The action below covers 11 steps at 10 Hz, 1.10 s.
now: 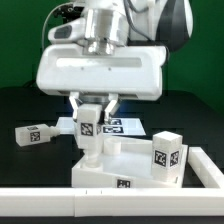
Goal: Assemble square table
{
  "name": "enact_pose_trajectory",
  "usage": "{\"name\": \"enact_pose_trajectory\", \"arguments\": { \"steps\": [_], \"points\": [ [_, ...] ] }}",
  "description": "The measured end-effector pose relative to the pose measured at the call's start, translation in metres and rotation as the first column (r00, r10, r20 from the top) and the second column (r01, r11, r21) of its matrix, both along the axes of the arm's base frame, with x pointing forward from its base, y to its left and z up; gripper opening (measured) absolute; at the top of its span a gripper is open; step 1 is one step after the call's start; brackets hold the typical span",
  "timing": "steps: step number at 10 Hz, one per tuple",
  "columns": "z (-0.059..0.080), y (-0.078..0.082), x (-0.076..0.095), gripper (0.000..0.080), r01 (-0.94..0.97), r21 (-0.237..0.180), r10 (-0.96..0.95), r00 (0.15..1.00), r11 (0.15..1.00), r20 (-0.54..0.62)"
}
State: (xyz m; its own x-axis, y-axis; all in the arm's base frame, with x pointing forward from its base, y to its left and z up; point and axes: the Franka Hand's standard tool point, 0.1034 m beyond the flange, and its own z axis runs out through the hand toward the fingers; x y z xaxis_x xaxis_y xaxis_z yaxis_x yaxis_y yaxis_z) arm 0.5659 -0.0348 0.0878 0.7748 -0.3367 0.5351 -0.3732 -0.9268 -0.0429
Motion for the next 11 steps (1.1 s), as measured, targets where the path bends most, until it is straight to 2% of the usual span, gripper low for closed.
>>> {"name": "enact_pose_trajectory", "arguments": {
  "steps": [3,6,11],
  "points": [
    [0.000,0.005,0.004,0.0284,-0.009,-0.002,0.009,1.000,1.000,0.006],
    [-0.001,0.002,0.006,0.0284,-0.004,0.004,0.004,1.000,1.000,-0.002],
    [-0.006,0.000,0.013,0.0284,0.008,0.047,-0.006,0.998,0.999,-0.059]
  ]
}}
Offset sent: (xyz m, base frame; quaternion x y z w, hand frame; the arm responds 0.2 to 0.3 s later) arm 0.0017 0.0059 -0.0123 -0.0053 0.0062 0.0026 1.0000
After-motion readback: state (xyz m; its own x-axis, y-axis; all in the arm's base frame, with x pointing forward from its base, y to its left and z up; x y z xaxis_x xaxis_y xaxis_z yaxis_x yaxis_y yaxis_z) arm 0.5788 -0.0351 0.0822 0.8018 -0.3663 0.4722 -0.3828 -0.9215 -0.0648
